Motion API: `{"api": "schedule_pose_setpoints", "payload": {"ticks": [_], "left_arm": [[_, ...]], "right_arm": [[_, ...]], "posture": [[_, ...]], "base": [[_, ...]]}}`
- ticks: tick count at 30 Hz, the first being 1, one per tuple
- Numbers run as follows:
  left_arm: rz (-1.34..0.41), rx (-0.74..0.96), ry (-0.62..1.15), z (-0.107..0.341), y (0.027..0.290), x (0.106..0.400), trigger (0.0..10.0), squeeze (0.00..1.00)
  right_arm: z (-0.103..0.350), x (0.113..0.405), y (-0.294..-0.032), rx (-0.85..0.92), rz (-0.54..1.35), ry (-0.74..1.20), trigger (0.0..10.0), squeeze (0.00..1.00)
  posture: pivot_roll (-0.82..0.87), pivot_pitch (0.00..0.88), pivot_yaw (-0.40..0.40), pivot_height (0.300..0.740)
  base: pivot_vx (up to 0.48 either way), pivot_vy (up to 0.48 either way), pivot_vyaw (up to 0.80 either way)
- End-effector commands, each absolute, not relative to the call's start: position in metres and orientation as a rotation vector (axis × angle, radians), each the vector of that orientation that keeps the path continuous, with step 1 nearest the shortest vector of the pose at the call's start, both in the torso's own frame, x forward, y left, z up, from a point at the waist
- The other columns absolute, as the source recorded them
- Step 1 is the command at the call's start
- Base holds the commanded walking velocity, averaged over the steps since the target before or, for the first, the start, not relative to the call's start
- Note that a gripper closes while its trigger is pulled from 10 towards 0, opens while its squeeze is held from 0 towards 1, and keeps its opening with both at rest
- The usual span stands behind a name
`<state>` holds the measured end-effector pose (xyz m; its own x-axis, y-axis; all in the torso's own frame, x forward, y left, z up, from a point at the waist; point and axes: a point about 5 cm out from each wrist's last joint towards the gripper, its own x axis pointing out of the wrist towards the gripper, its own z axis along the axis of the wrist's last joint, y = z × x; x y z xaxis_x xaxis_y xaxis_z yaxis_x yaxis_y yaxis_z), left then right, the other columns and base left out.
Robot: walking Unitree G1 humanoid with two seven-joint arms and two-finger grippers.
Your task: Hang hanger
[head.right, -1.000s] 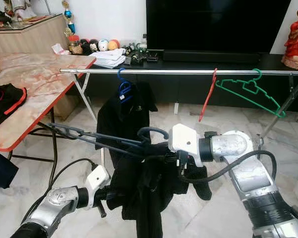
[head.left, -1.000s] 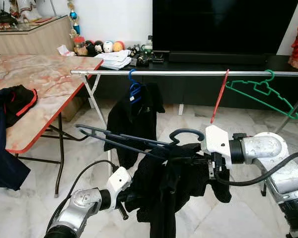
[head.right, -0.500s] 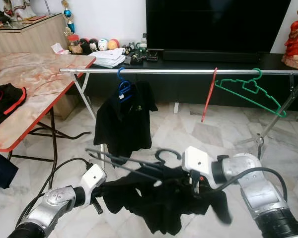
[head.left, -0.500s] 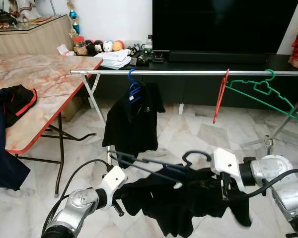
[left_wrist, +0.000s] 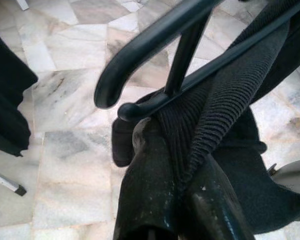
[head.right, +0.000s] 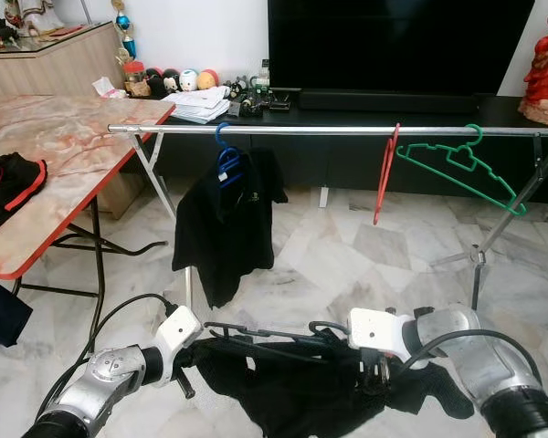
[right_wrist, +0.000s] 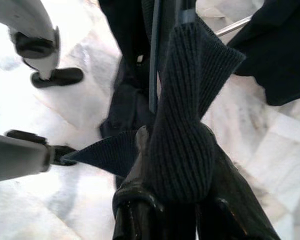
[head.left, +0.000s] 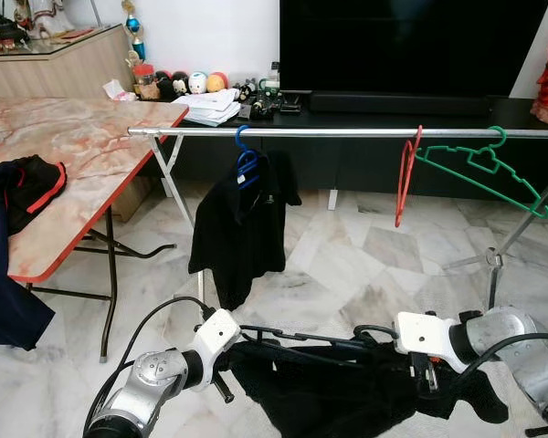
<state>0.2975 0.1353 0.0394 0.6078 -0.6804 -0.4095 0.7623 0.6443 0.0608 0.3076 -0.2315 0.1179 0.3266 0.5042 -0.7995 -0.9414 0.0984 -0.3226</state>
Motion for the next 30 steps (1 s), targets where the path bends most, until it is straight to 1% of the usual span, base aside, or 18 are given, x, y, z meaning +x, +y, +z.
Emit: {"api": "schedule_pose_setpoints", "payload": {"ticks": [1,2,3,5,6,8,9,13,18,22,24,25,26,27,28,29,30], "left_arm": [[-0.784,0.267,0.382,0.041,0.149,0.301,0.0,0.0],[-0.787,0.27,0.382,0.041,0.149,0.302,0.0,0.0],[-0.789,0.27,0.381,0.041,0.149,0.302,0.0,0.0],[-0.792,0.269,0.382,0.041,0.148,0.301,0.0,0.0],[-0.796,0.268,0.382,0.041,0.148,0.301,0.0,0.0],[-0.798,0.273,0.385,0.04,0.147,0.301,0.0,0.0],[-0.797,0.278,0.387,0.04,0.148,0.301,0.0,0.0],[-0.796,0.278,0.388,0.04,0.147,0.301,0.0,0.0],[-0.795,0.28,0.388,0.04,0.148,0.302,0.0,0.0],[-0.795,0.281,0.39,0.04,0.148,0.301,0.0,0.0],[-0.797,0.281,0.391,0.039,0.148,0.301,0.0,0.0],[-0.798,0.281,0.392,0.04,0.148,0.301,0.0,0.0],[-0.798,0.281,0.392,0.04,0.148,0.301,0.0,0.0],[-0.8,0.283,0.394,0.04,0.148,0.301,0.0,0.0],[-0.801,0.283,0.394,0.04,0.148,0.302,0.0,0.0],[-0.801,0.283,0.394,0.04,0.148,0.302,0.0,0.0],[-0.801,0.283,0.394,0.04,0.148,0.302,0.0,0.0]], "right_arm": [[0.113,0.306,-0.248,-0.992,1.104,0.659,0.0,0.0],[0.122,0.318,-0.238,-0.912,1.035,0.526,0.0,0.0],[0.127,0.324,-0.233,-0.872,1.001,0.453,0.0,0.0],[0.129,0.326,-0.232,-0.858,0.989,0.427,0.0,0.0],[0.132,0.327,-0.229,-0.801,0.986,0.398,0.0,0.0],[0.138,0.325,-0.223,-0.678,1.05,0.352,0.0,0.0],[0.138,0.322,-0.222,-0.657,1.087,0.353,0.0,0.0],[0.133,0.32,-0.227,-0.693,1.121,0.399,0.0,0.0],[0.137,0.312,-0.234,-0.569,1.212,0.395,0.0,0.0],[0.143,0.304,-0.233,-0.465,1.307,0.371,0.0,0.0],[0.14,0.301,-0.236,-0.467,1.323,0.403,0.0,0.0],[0.135,0.299,-0.24,-0.506,1.32,0.449,0.0,0.0],[0.135,0.299,-0.24,-0.506,1.32,0.449,0.0,0.0],[0.117,0.297,-0.258,-0.736,1.251,0.644,0.0,0.0],[0.112,0.295,-0.265,-0.815,1.231,0.705,0.0,0.0],[0.112,0.295,-0.265,-0.815,1.231,0.705,0.0,0.0],[0.109,0.294,-0.269,-0.857,1.223,0.736,0.0,0.0]], "posture": [[0.02,0.047,0.077,0.74],[0.02,0.048,0.077,0.74],[0.01,0.047,0.076,0.74],[0.01,0.046,0.076,0.74],[0.01,0.046,0.076,0.74],[0.01,0.046,0.076,0.74],[0.02,0.046,0.076,0.74],[0.01,0.045,0.077,0.74],[0.01,0.042,0.074,0.74],[0.01,0.042,0.074,0.74],[0.01,0.042,0.074,0.74],[0.01,0.042,0.075,0.74],[0.01,0.042,0.075,0.74],[0.01,0.042,0.076,0.74],[0.01,0.042,0.076,0.74],[0.01,0.042,0.076,0.74],[0.01,0.042,0.076,0.74]], "base": [[0.0,0.0,0.0],[0.0,0.0,0.0],[0.0,0.0,0.0],[0.0,0.0,0.0],[0.0,0.0,0.0],[0.0,0.0,0.0],[0.0,0.0,0.0],[0.0,0.0,0.0],[0.0,0.0,0.0],[0.0,0.0,0.0],[0.0,0.0,0.0],[0.0,0.0,0.0],[0.0,0.0,0.0],[0.0,0.0,0.0],[0.0,0.0,0.0],[0.0,0.0,0.0],[0.0,0.0,0.0]]}}
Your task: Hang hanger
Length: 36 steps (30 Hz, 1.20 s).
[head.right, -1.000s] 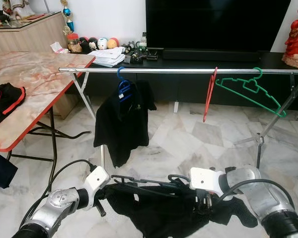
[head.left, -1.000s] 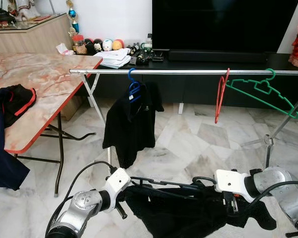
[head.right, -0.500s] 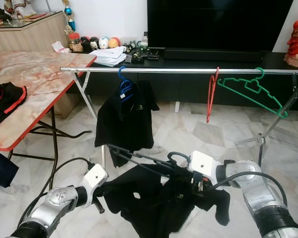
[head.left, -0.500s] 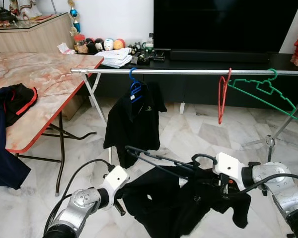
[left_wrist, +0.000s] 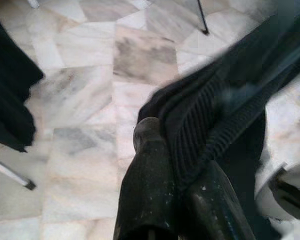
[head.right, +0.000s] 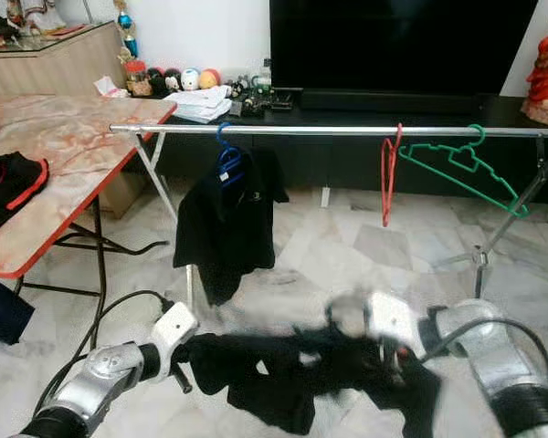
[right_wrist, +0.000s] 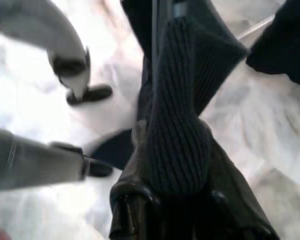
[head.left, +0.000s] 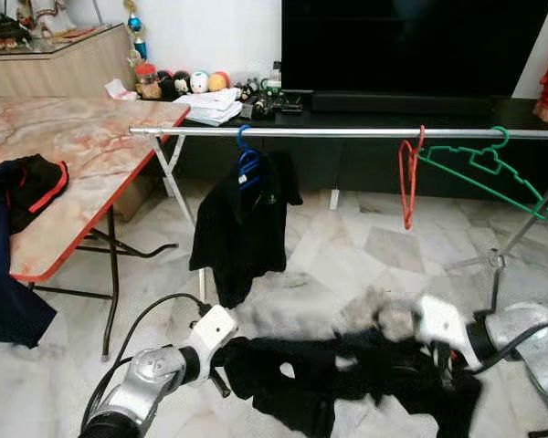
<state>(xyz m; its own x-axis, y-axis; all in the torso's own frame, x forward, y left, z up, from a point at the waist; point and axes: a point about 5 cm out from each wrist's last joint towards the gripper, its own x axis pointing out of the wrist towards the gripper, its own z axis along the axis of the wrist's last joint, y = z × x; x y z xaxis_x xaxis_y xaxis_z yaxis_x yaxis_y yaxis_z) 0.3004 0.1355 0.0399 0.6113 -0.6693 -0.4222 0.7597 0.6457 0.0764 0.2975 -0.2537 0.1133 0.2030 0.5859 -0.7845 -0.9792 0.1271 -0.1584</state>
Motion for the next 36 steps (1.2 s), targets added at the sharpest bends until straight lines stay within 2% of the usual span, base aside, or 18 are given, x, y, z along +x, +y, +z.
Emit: {"api": "schedule_pose_setpoints", "payload": {"ticks": [1,3,6,11,13,15,16,19,21,23,28,30,31,33,36], "left_arm": [[-0.8,0.284,0.394,0.04,0.148,0.302,0.0,0.0],[-0.8,0.285,0.393,0.04,0.148,0.302,0.0,0.0],[-0.8,0.286,0.395,0.04,0.149,0.302,0.0,0.0],[-0.804,0.288,0.396,0.04,0.148,0.302,0.0,0.0],[-0.803,0.288,0.395,0.04,0.148,0.303,0.0,0.0],[-0.804,0.288,0.395,0.04,0.147,0.303,0.0,0.0],[-0.805,0.288,0.395,0.04,0.147,0.303,0.0,0.0],[-0.807,0.287,0.397,0.04,0.147,0.303,0.0,0.0],[-0.811,0.287,0.401,0.039,0.147,0.302,0.0,0.0],[-0.812,0.287,0.403,0.039,0.148,0.302,0.0,0.0],[-0.816,0.29,0.408,0.039,0.148,0.302,0.0,0.0],[-0.817,0.294,0.41,0.039,0.15,0.302,0.0,0.0],[-0.817,0.294,0.41,0.039,0.15,0.302,0.0,0.0],[-0.821,0.298,0.414,0.039,0.15,0.301,0.0,0.0],[-0.822,0.298,0.414,0.039,0.15,0.301,0.0,0.0]], "right_arm": [[0.109,0.294,-0.27,-0.845,1.205,0.734,0.0,0.0],[0.11,0.295,-0.271,-0.852,1.18,0.732,0.0,0.0],[0.111,0.298,-0.276,-0.976,1.136,0.765,0.0,0.0],[0.113,0.304,-0.271,-1.002,1.127,0.693,0.0,0.0],[0.115,0.305,-0.264,-0.95,1.141,0.631,0.0,0.0],[0.123,0.308,-0.25,-0.744,1.169,0.483,0.0,0.0],[0.125,0.309,-0.247,-0.704,1.173,0.452,0.0,0.0],[0.129,0.31,-0.245,-0.643,1.185,0.42,0.0,0.0],[0.133,0.307,-0.241,-0.541,1.234,0.372,0.0,0.0],[0.133,0.307,-0.241,-0.538,1.235,0.369,0.0,0.0],[0.122,0.292,-0.252,-0.549,1.315,0.442,0.0,0.0],[0.109,0.286,-0.267,-0.708,1.283,0.588,0.0,0.0],[0.109,0.286,-0.267,-0.708,1.283,0.588,0.0,0.0],[0.099,0.278,-0.286,-0.883,1.246,0.743,0.0,0.0],[0.099,0.279,-0.288,-0.891,1.227,0.75,0.0,0.0]], "posture": [[0.01,0.042,0.077,0.74],[0.01,0.043,0.079,0.74],[0.01,0.044,0.08,0.74],[0.01,0.043,0.082,0.74],[0.01,0.043,0.082,0.74],[0.01,0.044,0.079,0.74],[0.01,0.044,0.079,0.74],[0.01,0.045,0.079,0.74],[0.01,0.045,0.078,0.74],[0.01,0.045,0.079,0.74],[0.02,0.045,0.08,0.74],[0.01,0.045,0.082,0.74],[0.01,0.045,0.082,0.74],[0.01,0.046,0.084,0.74],[0.01,0.047,0.087,0.74]], "base": [[0.0,0.0,0.0],[0.0,0.0,0.0],[0.0,0.0,0.0],[0.0,0.0,0.0],[0.0,0.0,0.0],[0.0,0.0,0.0],[0.0,0.0,0.0],[0.0,0.0,0.0],[0.0,0.0,0.0],[0.0,0.0,0.0],[0.0,0.0,0.0],[0.0,0.0,0.0],[0.0,0.0,0.0],[0.0,0.0,0.0],[0.0,0.0,0.0]]}}
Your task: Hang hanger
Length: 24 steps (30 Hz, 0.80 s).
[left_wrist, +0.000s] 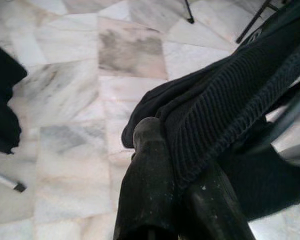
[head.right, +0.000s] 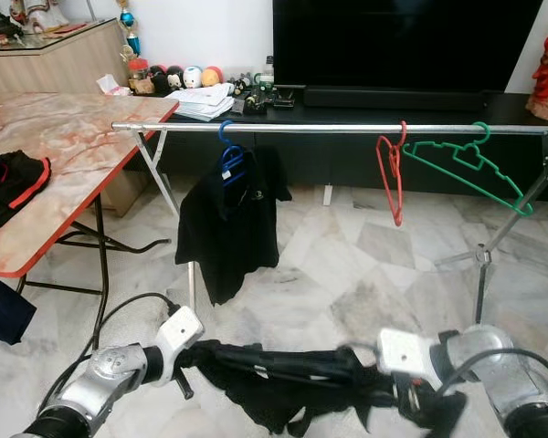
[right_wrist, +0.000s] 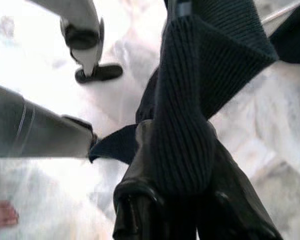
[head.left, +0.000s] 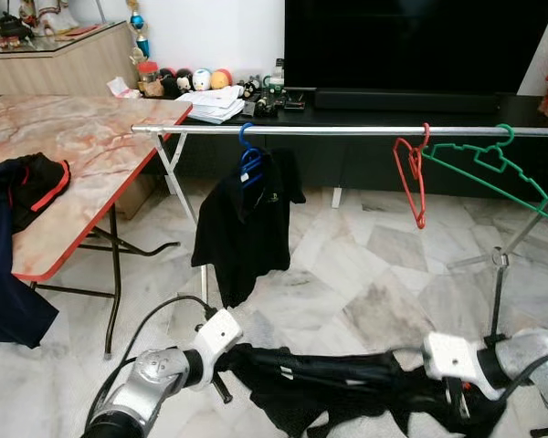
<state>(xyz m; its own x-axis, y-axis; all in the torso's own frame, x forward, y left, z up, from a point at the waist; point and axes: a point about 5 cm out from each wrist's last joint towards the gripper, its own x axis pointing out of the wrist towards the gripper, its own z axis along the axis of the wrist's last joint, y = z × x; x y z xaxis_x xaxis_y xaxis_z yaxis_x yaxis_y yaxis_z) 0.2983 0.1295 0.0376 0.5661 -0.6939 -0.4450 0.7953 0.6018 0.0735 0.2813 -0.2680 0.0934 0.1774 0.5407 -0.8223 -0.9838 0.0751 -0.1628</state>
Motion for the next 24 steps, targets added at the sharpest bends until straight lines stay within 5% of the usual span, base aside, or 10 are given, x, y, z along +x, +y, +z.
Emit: {"api": "schedule_pose_setpoints", "payload": {"ticks": [1,13,24], "left_arm": [[-0.823,0.297,0.414,0.039,0.149,0.301,0.0,0.0],[-0.856,0.316,0.415,0.042,0.148,0.302,0.0,0.0],[-0.928,0.312,0.362,0.056,0.142,0.303,0.0,0.0]], "right_arm": [[0.1,0.279,-0.288,-0.885,1.22,0.743,0.0,0.0],[0.087,0.292,-0.293,-1.164,1.022,0.82,0.0,0.0],[0.062,0.295,-0.275,-1.181,0.894,0.801,0.0,0.0]], "posture": [[0.01,0.047,0.088,0.74],[0.02,0.045,0.09,0.74],[0.02,0.04,0.083,0.74]], "base": [[0.0,0.0,0.0],[0.0,0.0,0.0],[0.0,0.0,0.0]]}}
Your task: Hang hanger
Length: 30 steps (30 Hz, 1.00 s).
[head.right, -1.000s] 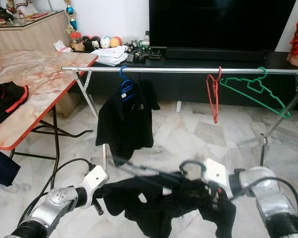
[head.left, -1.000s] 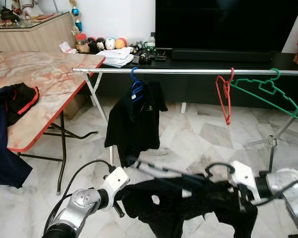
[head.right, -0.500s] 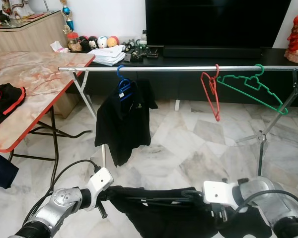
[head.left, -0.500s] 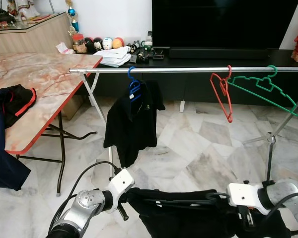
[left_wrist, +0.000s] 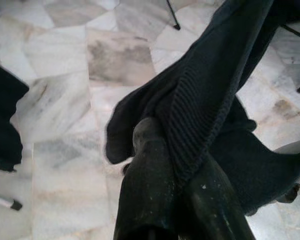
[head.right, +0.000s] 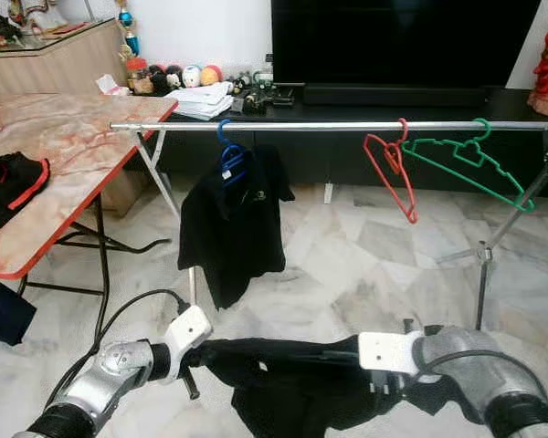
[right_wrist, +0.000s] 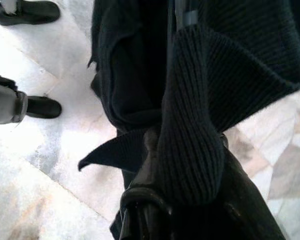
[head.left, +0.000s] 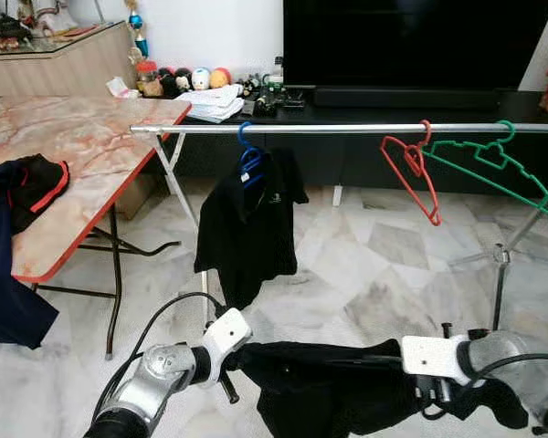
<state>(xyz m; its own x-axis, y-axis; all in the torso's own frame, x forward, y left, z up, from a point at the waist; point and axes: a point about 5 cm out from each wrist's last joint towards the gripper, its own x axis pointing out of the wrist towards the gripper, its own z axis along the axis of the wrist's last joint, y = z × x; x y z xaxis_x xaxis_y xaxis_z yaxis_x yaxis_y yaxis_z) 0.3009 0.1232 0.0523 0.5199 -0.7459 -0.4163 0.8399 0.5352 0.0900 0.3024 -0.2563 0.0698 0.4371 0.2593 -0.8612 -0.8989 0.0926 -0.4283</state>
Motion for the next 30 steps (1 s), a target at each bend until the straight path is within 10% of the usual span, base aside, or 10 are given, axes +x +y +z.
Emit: {"api": "schedule_pose_setpoints", "payload": {"ticks": [1,18,21,22,23,24,30], "left_arm": [[-0.937,0.3,0.351,0.06,0.141,0.304,0.0,0.0],[-1.094,0.265,0.286,0.095,0.123,0.293,0.0,0.0],[-1.107,0.265,0.295,0.094,0.121,0.289,2.4,0.0],[-1.128,0.261,0.291,0.096,0.119,0.286,4.9,0.04],[-1.139,0.247,0.288,0.097,0.118,0.285,10.0,0.58],[-1.152,0.229,0.287,0.099,0.116,0.283,10.0,1.0],[-1.215,0.218,0.303,0.105,0.112,0.274,10.0,1.0]], "right_arm": [[0.056,0.295,-0.272,-1.184,0.869,0.805,0.0,0.0],[0.041,0.32,-0.191,-0.55,0.567,0.575,0.0,0.0],[0.043,0.322,-0.182,-0.522,0.595,0.557,0.0,0.0],[0.044,0.324,-0.181,-0.543,0.587,0.557,0.0,0.0],[0.043,0.324,-0.18,-0.565,0.589,0.558,0.0,0.0],[0.043,0.324,-0.178,-0.578,0.588,0.557,0.0,0.0],[0.045,0.328,-0.164,-0.533,0.58,0.514,0.0,0.0]], "posture": [[0.02,0.039,0.085,0.74],[0.05,0.0,0.059,0.74],[0.05,0.0,0.056,0.74],[0.05,0.0,0.053,0.74],[0.05,0.0,0.051,0.74],[0.05,0.0,0.05,0.74],[0.06,0.0,0.043,0.74]], "base": [[0.0,0.0,0.0],[0.0,0.0,0.0],[0.0,0.0,0.0],[0.0,0.0,0.0],[0.0,0.0,0.0],[0.0,0.0,0.0],[0.0,0.0,0.0]]}}
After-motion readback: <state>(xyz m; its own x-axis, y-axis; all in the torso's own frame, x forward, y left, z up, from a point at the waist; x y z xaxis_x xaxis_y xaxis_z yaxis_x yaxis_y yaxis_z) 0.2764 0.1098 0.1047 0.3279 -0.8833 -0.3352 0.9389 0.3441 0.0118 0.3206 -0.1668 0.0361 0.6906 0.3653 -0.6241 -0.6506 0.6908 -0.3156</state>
